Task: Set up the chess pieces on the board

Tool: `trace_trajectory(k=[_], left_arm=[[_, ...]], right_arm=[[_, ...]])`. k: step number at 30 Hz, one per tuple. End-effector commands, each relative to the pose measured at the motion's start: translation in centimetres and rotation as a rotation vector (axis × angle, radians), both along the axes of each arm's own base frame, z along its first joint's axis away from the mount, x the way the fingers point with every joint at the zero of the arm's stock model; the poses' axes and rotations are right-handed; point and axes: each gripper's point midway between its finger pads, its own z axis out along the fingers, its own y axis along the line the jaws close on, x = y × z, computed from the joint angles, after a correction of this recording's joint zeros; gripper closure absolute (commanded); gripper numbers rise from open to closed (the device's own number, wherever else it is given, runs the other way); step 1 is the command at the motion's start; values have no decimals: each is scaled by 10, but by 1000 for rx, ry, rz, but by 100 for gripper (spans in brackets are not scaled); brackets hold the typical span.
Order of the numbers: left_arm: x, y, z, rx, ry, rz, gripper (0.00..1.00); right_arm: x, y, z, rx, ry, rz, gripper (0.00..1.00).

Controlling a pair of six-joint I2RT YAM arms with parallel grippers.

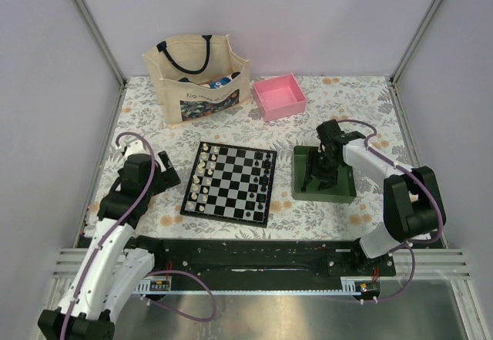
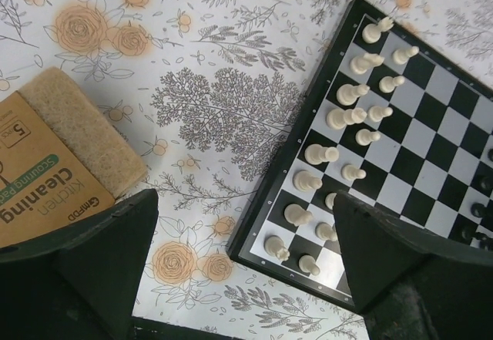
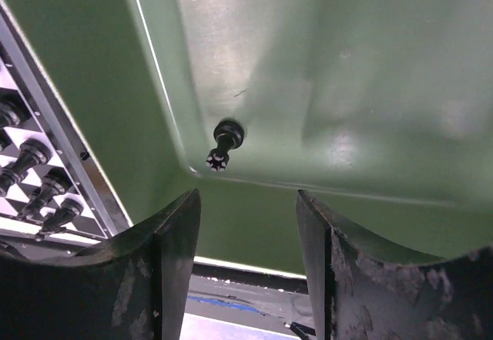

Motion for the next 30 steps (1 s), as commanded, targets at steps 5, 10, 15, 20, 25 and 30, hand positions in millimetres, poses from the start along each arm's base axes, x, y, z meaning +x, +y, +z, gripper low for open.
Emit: trace_trajectory(k=[5, 10, 15, 20, 25, 30], left_arm=[[-8, 10, 44, -8, -169, 50, 1], [-4, 8, 43, -22, -194, 47, 1], [0, 2, 36, -21, -147, 17, 1], [1, 1, 35, -20, -135, 8, 1], [0, 1, 36, -22, -146, 12, 1], [0, 1, 35, -23, -146, 11, 1]], right_arm=[[32, 6, 13, 8, -146, 45, 38], [27, 9, 4, -26, -120, 82, 38], [26, 13, -1, -69, -125, 119, 38], [24, 23, -8, -100, -122, 144, 40], [25, 25, -15, -127, -121, 137, 48], [23, 26, -19, -134, -107, 150, 54]])
